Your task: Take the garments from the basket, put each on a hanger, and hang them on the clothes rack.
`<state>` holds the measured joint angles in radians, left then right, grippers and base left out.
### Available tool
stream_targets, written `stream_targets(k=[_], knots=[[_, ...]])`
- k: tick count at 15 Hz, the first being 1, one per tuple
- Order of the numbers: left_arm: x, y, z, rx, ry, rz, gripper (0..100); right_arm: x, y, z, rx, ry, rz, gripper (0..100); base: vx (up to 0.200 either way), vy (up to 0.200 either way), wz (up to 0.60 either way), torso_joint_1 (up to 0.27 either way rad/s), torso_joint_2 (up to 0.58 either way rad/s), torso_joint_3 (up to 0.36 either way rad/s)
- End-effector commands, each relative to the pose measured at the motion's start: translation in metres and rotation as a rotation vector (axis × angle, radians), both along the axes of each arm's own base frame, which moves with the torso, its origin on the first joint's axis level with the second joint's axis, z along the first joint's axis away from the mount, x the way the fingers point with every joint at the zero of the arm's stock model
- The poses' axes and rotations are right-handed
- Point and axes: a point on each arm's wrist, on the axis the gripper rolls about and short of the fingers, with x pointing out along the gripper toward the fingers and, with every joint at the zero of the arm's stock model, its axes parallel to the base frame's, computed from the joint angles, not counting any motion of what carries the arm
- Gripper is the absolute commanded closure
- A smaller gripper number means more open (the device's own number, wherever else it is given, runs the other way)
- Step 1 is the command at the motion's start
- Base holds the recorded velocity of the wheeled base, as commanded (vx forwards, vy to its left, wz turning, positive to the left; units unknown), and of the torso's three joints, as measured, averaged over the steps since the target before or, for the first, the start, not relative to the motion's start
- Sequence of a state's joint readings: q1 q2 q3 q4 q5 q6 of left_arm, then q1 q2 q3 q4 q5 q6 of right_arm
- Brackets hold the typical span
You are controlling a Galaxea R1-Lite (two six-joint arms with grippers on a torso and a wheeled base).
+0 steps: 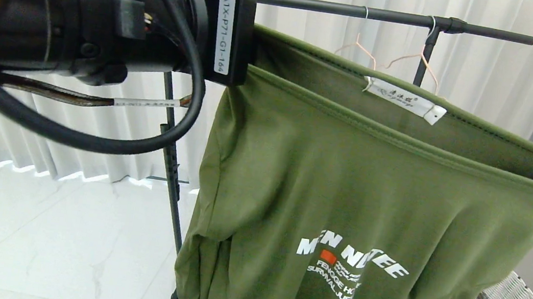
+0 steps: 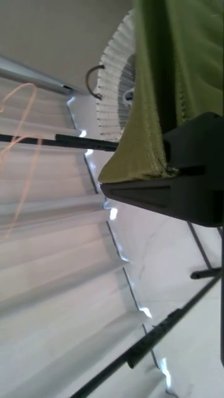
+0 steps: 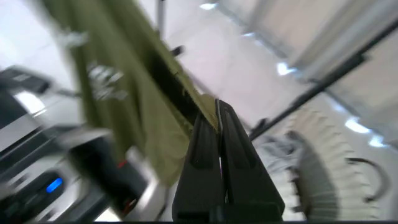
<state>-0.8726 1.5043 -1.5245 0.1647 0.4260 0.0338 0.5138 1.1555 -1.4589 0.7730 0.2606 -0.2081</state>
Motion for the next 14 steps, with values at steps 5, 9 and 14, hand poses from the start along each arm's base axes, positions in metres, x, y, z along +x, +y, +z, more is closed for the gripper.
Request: stream_targets(k=[5,9,14], knots=[[0.019,-0.010,-0.007,0.004,0.015,-0.010,100,-0.035,-0.011,-0.001,0.046,0.039,0.177,100,0.000,0.000,0.00,0.000,0.00,0.000],[0.014,-0.003,-0.005,-0.021,0.030,-0.002,100,-0.030,-0.010,-0.002,0.012,0.035,0.109,100,0.000,0.000,0.00,0.000,0.00,0.000],[-0.021,0.033,-0.019,0.021,0.209,0.011,100,0.003,0.006,-0.003,-0.033,-0.031,-0.037,100,0.000,0.000,0.00,0.000,0.00,0.000]])
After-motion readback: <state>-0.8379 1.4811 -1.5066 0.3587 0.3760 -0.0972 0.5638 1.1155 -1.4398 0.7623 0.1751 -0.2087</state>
